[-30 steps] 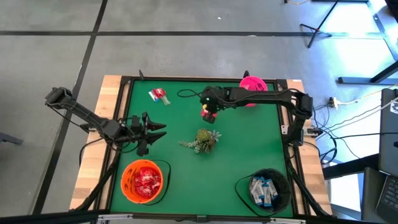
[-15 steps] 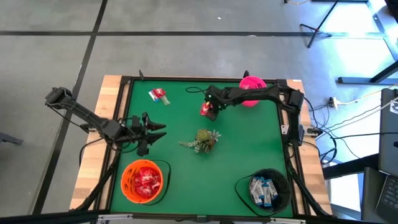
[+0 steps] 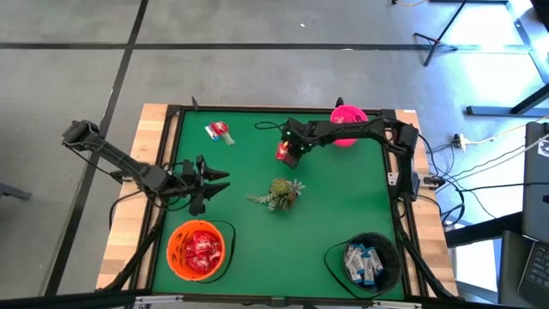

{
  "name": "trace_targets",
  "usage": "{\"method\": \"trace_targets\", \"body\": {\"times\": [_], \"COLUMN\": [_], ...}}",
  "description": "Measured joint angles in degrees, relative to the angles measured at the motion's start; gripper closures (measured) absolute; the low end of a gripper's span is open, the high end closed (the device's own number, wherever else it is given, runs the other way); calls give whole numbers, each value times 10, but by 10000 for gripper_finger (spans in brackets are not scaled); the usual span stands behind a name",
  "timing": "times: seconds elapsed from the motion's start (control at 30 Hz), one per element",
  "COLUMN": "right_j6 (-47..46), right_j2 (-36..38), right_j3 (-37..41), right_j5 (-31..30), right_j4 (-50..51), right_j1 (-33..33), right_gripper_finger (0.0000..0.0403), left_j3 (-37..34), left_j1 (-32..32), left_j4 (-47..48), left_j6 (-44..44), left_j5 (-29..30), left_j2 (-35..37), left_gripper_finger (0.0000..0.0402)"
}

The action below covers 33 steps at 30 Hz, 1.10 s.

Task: Sort candy
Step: Put the red candy into the orange bucket

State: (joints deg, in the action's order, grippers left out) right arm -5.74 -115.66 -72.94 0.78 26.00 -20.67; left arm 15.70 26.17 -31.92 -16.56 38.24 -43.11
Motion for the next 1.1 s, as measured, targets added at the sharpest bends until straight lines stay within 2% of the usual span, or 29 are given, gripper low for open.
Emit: {"method": "trace_targets", "body": {"times": [0.1,0.17,0.33,0.53,0.7,0.8,0.9,1.0,1.1], "right_j6": [2,1,2,7,7,19,30,36,42], "right_j2": [-1,3,30,100,129,123,104,78,52], "right_j3": [-6,-13,-19,-28,-27,-26,-20,-17,-16], "right_j5": [5,13,14,-19,-27,-20,15,46,48], "right_j4": [10,18,32,14,12,8,-11,-24,-30], "right_j1": [1,1,12,45,66,69,69,69,71], "right_gripper_finger": [377,395,399,401,401,391,365,319,261], "left_j3": [0,0,0,0,0,0,0,0,0], "left_j1": [0,0,0,0,0,0,0,0,0], "left_j4": [0,1,3,6,6,7,9,12,16], "left_j6": [-10,-11,-13,-13,-13,-13,-13,-13,-13], "left_j5": [0,0,0,0,0,0,0,0,0], "left_j2": [0,0,0,0,0,0,0,0,0], "left_gripper_finger": [246,246,246,246,246,246,246,246,246]}}
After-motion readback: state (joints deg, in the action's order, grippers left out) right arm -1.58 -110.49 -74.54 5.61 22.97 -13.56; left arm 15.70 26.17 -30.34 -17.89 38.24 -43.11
